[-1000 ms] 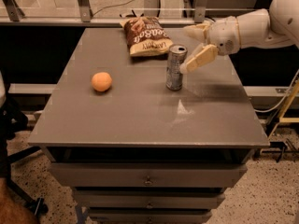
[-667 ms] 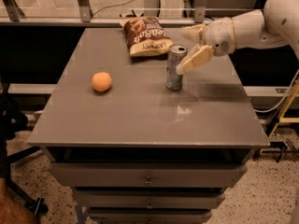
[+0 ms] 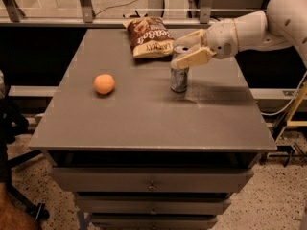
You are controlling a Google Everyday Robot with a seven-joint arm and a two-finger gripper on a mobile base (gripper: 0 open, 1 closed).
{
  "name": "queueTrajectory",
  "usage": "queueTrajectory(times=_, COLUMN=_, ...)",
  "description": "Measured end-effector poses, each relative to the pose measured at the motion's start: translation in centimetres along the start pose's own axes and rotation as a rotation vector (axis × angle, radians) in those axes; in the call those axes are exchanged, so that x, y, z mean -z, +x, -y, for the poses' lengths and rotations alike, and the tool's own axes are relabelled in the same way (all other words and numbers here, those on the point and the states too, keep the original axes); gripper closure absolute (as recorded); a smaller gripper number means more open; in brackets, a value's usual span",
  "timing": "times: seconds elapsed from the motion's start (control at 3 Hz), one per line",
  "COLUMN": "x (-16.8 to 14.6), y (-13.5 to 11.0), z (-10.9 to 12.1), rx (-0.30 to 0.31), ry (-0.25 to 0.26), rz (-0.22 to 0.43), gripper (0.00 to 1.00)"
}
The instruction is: Move redbull can near orange
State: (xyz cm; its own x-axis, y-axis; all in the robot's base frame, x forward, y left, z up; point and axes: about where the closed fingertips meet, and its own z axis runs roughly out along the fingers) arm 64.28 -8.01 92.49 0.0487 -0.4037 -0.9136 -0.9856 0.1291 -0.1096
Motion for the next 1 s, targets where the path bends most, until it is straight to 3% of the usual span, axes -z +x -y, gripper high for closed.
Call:
queueTrajectory(times=0.33, x=0.1, y=-0.4, z=-0.1, rx=-0.013, ry=0.005, rz=0.006, gripper=0.61)
queueTrajectory(times=0.67, x=0.9, y=-2.1, z=0.1, rx=0.017, ry=0.017, rz=0.038, gripper=0.85)
queueTrajectory(times=1.0, x=2.4, y=-4.1, z=0.9, rx=0.066, ry=0.041, rz=0.063, gripper=1.00)
